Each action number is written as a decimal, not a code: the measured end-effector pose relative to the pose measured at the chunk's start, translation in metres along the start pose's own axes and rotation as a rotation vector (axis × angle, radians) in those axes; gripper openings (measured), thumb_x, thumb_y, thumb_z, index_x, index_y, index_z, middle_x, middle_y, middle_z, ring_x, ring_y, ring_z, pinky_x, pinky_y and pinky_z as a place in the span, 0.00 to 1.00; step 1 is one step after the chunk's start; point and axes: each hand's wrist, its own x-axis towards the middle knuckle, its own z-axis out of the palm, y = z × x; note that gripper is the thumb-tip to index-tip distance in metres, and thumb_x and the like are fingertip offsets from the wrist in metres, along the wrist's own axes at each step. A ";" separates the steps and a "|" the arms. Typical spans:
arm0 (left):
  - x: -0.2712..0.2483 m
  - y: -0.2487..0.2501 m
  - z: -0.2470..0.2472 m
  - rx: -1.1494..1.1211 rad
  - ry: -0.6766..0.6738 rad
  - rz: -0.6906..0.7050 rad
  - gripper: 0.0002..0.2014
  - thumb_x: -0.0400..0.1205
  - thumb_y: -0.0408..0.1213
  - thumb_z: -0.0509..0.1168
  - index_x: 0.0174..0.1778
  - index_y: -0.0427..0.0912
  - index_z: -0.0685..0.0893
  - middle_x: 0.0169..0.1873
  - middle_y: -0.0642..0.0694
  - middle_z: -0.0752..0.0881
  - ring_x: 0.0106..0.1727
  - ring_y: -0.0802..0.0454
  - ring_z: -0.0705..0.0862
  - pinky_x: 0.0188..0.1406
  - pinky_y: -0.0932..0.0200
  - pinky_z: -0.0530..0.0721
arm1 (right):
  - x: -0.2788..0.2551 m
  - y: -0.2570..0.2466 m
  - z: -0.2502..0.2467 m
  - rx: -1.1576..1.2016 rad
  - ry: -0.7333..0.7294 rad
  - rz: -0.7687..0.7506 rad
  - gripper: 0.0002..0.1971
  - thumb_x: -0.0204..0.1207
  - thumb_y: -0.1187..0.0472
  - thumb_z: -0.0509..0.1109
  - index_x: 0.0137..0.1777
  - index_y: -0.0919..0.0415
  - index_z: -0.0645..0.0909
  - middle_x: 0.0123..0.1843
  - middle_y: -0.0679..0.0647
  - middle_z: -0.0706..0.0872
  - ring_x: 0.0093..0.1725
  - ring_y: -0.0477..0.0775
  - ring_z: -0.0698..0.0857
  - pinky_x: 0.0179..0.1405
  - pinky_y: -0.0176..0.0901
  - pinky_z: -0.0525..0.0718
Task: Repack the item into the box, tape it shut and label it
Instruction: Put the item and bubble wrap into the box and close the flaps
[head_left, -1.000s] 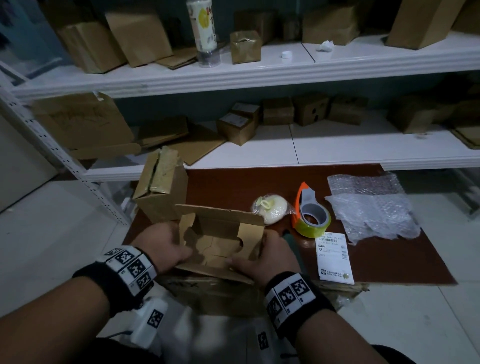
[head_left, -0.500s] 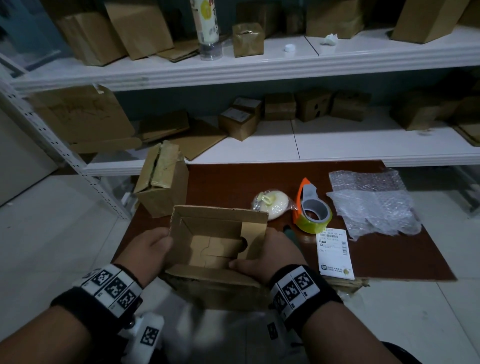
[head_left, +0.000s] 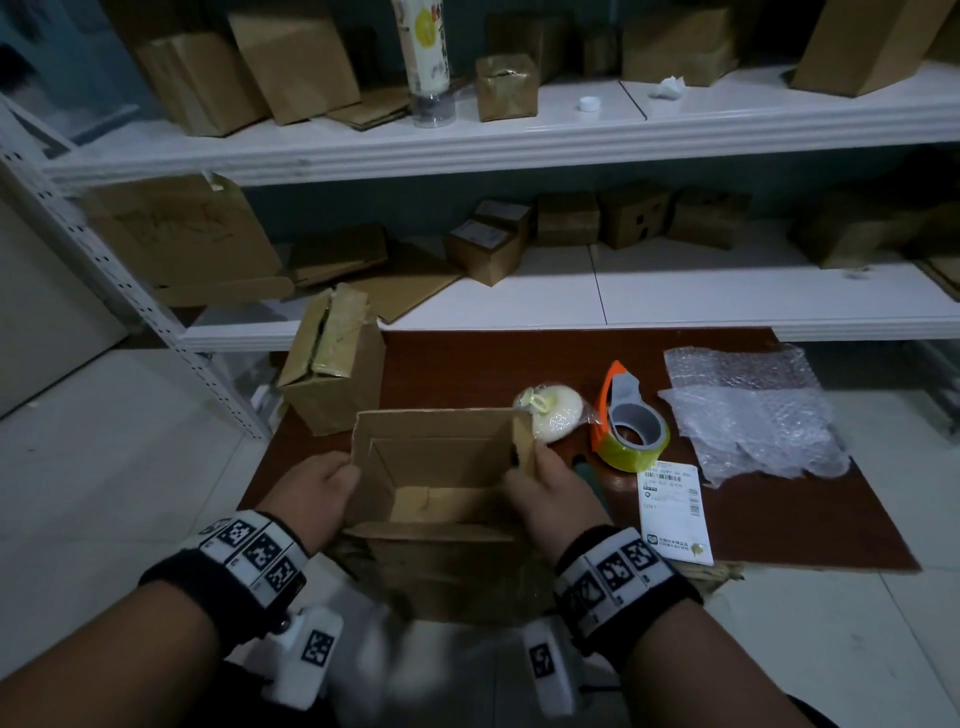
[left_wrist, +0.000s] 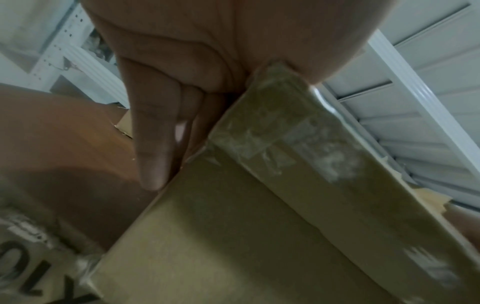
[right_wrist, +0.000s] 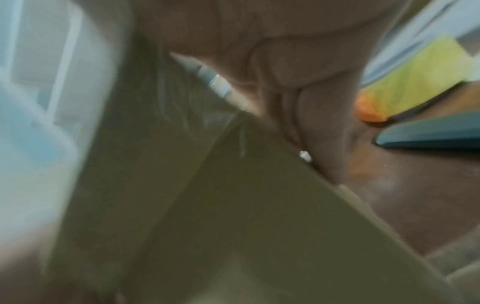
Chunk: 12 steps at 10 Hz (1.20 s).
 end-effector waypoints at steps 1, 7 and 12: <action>0.004 0.001 0.001 -0.034 0.057 -0.032 0.14 0.83 0.38 0.59 0.38 0.40 0.87 0.43 0.37 0.88 0.50 0.37 0.85 0.55 0.44 0.82 | 0.003 0.004 -0.007 0.116 0.054 -0.059 0.13 0.83 0.53 0.59 0.48 0.48 0.87 0.50 0.47 0.91 0.54 0.49 0.87 0.62 0.56 0.82; 0.019 -0.025 -0.012 -0.751 0.039 -0.430 0.05 0.88 0.34 0.60 0.59 0.42 0.78 0.53 0.37 0.82 0.52 0.32 0.86 0.65 0.34 0.78 | 0.021 0.023 0.006 0.592 0.166 0.121 0.13 0.87 0.65 0.57 0.66 0.65 0.78 0.69 0.70 0.81 0.66 0.75 0.83 0.63 0.71 0.84; 0.028 -0.028 -0.014 -0.457 0.051 -0.310 0.08 0.89 0.39 0.59 0.59 0.43 0.81 0.56 0.40 0.86 0.47 0.39 0.89 0.45 0.45 0.86 | 0.009 0.026 0.013 0.629 0.151 0.130 0.18 0.87 0.61 0.57 0.74 0.51 0.77 0.71 0.59 0.78 0.66 0.61 0.82 0.64 0.63 0.85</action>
